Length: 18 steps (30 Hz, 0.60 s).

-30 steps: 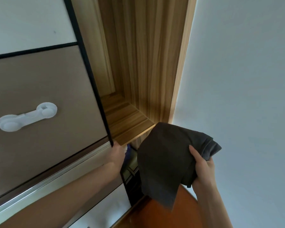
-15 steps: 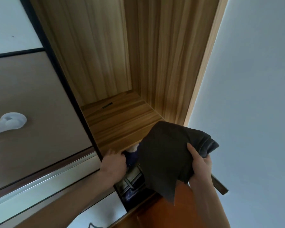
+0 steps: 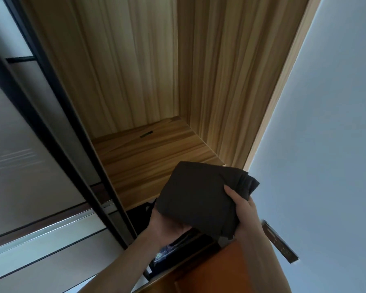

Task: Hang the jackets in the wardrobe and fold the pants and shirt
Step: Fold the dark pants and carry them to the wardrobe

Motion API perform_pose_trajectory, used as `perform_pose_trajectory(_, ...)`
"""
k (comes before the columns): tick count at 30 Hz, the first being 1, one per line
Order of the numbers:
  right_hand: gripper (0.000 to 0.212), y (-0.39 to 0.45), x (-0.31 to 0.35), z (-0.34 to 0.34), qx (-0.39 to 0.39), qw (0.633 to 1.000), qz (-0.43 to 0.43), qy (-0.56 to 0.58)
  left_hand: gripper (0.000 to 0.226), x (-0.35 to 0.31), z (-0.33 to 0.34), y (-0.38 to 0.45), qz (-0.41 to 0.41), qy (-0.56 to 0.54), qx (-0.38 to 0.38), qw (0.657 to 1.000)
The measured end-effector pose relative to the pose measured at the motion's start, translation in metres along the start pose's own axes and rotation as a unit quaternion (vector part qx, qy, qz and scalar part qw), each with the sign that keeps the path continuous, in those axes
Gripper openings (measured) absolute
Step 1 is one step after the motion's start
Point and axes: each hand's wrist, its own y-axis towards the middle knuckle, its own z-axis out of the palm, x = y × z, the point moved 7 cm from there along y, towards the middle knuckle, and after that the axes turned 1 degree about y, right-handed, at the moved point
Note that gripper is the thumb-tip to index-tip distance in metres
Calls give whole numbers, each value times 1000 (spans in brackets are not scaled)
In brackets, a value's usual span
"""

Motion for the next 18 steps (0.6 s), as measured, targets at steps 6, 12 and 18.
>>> perform_pose_trajectory(6, 35, 11, -17, -13, 32, 996, 58, -59, 75, -28, 3, -14, 11, 32, 37, 999)
perform_pose_trajectory(12, 67, 25, -29, -12, 64, 989, 103, -81, 72, -42, 5, -20, 41, 125, 31, 991)
perform_pose_trajectory(18, 99, 31, -51, -5, 108, 968, 221, -42, 64, -46, 9, -17, 34, 124, 46, 991)
